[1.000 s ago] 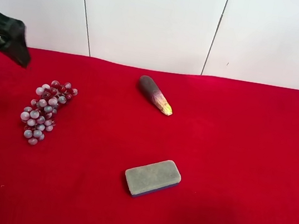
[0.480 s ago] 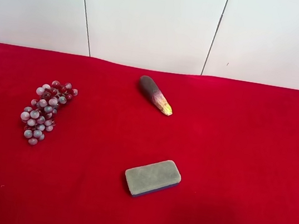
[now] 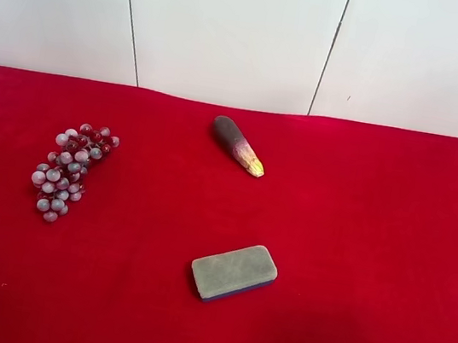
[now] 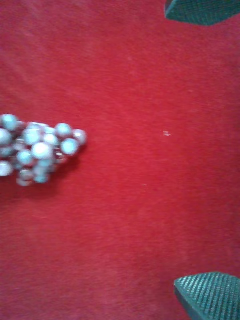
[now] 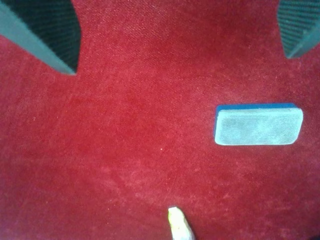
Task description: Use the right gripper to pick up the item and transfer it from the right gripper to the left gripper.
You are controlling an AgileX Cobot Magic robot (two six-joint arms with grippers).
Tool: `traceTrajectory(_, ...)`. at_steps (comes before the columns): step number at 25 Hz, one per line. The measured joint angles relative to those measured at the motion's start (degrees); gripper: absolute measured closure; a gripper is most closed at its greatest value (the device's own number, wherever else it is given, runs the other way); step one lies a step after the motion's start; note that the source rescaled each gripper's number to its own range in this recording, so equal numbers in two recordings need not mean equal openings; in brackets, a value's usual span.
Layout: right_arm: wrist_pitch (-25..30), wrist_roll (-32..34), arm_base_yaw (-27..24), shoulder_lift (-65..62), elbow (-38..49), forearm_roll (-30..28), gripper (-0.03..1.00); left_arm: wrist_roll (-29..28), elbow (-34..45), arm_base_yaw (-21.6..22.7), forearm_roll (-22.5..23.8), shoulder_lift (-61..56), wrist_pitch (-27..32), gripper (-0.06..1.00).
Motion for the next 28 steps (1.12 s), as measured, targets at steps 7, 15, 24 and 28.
traceTrajectory(7,0.0,0.0,0.0,0.0,0.0,0.0,0.25,0.2,5.7,0.0,0.5,-8.2,-4.2,-0.05)
traceTrajectory(15,0.0,0.0,0.0,0.0,0.0,0.0,0.25,0.2,9.0,0.0,0.7,-14.9,-2.9,-0.05)
traceTrajectory(24,0.0,0.0,0.0,0.0,0.0,0.0,0.25,3.7,9.0,2.9,-1.3,-29.9,-2.9,-0.05)
traceTrajectory(28,0.0,0.0,0.0,0.0,0.0,0.0,0.25,11.1,9.0,11.1,-6.7,-32.3,-2.5,-0.06)
